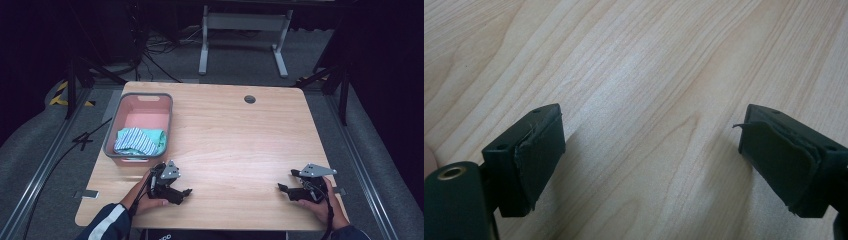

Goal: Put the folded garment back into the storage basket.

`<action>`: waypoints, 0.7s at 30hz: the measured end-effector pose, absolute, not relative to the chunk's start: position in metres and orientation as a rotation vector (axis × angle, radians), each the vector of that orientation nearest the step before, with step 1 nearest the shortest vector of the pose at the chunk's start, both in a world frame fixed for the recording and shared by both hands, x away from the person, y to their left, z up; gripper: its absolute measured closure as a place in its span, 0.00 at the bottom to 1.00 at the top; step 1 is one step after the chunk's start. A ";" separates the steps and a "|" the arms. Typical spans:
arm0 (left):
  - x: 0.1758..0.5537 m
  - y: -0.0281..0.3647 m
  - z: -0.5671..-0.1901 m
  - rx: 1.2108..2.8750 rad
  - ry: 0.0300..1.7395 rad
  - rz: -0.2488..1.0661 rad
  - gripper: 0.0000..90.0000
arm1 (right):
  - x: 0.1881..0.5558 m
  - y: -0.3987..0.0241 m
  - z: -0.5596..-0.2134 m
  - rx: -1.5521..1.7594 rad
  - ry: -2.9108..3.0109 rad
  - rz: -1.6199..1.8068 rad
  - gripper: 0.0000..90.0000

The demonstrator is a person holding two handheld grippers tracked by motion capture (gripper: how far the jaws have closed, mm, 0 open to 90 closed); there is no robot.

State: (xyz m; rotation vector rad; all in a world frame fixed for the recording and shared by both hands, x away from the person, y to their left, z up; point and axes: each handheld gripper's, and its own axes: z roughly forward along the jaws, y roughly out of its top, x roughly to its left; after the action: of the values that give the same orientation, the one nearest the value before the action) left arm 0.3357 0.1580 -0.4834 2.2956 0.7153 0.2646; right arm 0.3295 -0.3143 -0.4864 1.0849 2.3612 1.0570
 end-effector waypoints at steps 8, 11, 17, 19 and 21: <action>0.336 0.156 -0.483 2.300 0.706 0.262 0.13 | 0.330 -0.314 -0.486 1.084 2.361 1.057 0.25; 0.336 0.156 -0.483 2.301 0.705 0.262 0.13 | 0.329 -0.314 -0.486 1.084 2.361 1.056 0.25; 0.336 0.156 -0.483 2.300 0.706 0.262 0.13 | 0.329 -0.314 -0.486 1.084 2.361 1.056 0.25; 0.337 0.156 -0.483 2.299 0.702 0.257 0.13 | 0.330 -0.314 -0.486 1.085 2.361 1.056 0.25; 0.337 0.155 -0.483 2.299 0.700 0.254 0.13 | 0.330 -0.314 -0.486 1.085 2.361 1.056 0.25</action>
State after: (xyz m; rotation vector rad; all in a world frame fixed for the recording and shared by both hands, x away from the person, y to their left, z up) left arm 0.3371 0.1553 -0.4834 2.2986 0.7004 0.2539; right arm 0.3295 -0.3142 -0.4864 1.0848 2.3609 1.0562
